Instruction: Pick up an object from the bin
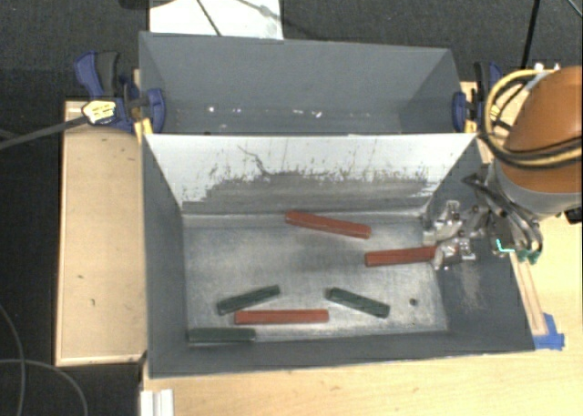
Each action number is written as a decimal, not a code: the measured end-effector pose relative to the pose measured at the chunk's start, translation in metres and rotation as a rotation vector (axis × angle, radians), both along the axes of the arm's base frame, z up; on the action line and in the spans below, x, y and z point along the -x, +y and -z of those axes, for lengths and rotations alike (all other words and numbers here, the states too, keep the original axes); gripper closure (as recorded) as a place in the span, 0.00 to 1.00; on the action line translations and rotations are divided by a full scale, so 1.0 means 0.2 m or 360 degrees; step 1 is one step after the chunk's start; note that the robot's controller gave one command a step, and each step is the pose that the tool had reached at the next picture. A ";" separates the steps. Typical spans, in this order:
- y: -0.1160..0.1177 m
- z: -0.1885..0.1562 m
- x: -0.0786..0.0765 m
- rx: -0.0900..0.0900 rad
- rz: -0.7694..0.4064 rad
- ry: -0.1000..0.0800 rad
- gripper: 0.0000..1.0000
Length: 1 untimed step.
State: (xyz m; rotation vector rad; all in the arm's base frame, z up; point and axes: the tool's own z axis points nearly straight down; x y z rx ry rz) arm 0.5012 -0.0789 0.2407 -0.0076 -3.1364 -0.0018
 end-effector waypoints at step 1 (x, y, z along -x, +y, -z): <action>0.00 -0.02 -0.01 0.0002 -0.0010 -0.0013 1.00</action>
Offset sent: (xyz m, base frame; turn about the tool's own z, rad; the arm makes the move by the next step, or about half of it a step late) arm 0.0000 0.0000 0.0000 0.0000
